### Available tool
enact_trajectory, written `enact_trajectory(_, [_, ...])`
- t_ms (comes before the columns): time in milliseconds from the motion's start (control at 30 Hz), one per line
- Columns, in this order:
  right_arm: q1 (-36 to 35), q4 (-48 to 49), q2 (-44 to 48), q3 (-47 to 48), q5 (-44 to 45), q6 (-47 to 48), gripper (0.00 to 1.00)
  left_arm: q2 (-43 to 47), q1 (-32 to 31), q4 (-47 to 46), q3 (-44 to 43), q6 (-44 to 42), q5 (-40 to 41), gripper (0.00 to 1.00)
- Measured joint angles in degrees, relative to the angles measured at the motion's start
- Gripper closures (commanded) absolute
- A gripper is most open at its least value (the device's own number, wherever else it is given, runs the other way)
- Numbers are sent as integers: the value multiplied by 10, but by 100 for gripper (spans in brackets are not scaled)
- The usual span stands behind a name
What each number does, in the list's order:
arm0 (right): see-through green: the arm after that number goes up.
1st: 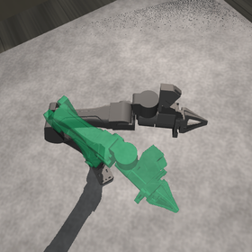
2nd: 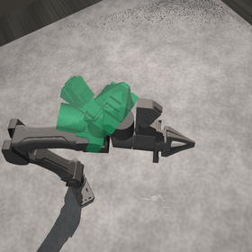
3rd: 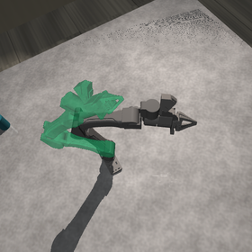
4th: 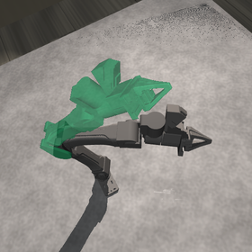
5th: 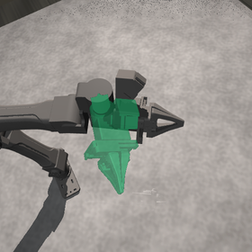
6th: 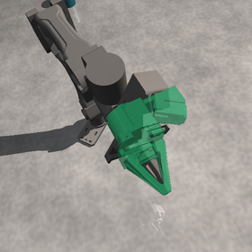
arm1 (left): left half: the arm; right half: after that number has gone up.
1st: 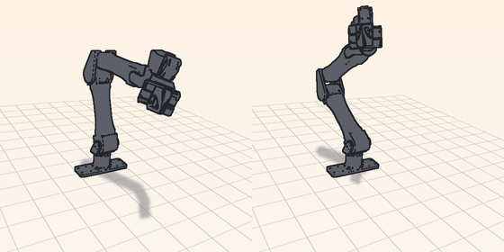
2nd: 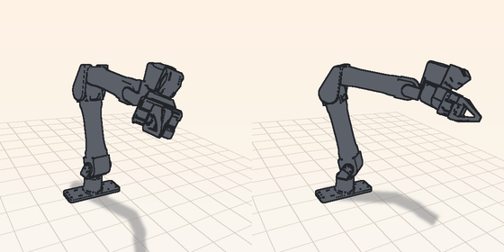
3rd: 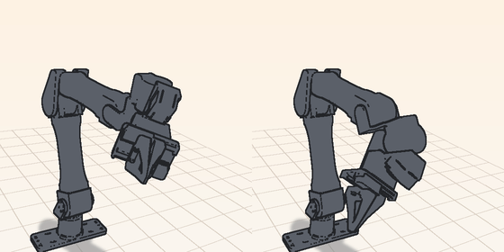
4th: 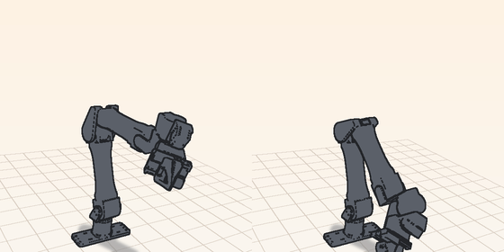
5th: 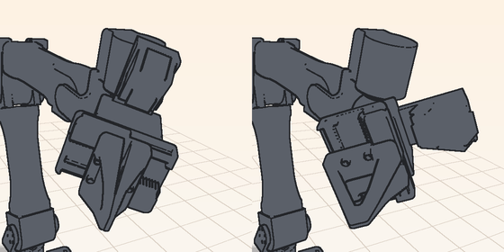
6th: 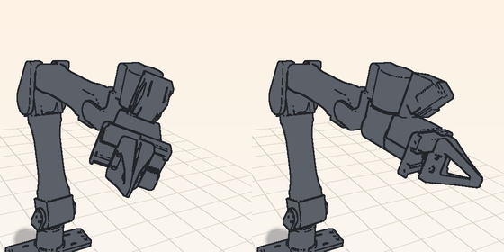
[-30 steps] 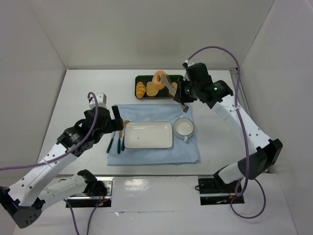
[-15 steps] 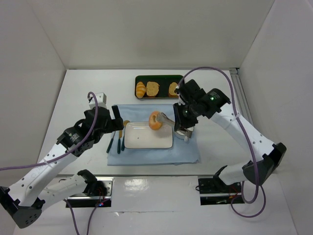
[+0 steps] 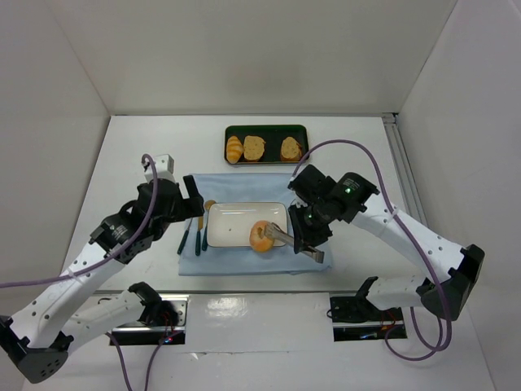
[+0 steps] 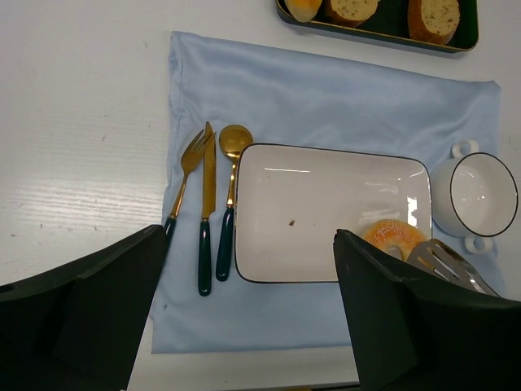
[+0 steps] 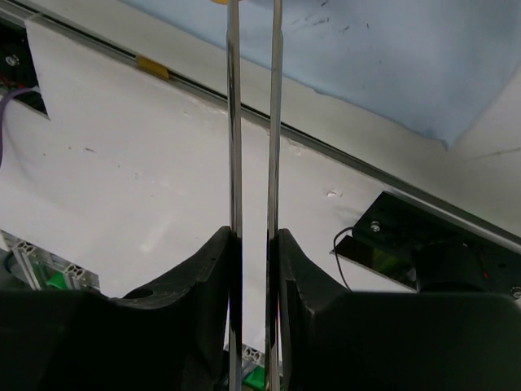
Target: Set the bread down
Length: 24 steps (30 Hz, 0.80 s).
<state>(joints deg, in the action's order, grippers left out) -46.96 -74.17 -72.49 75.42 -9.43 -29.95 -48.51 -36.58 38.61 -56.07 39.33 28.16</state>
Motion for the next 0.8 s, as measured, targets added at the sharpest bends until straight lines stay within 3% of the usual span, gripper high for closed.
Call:
enact_trajectory(100, [-20, 2, 0, 0, 15, -16, 86, 7, 0, 0, 0, 0, 0, 3])
enact_trajectory(367, [-46, 5, 0, 0, 40, -40, 60, 23, 0, 2, 0, 2, 0, 3])
enact_trajectory(600, [-47, 8, 0, -5, 50, -50, 47, 25, 0, 4, 0, 2, 0, 3])
enact_trajectory(800, [-47, 12, 0, -15, 61, -54, 47, 27, 0, 4, 2, 2, -3, 3])
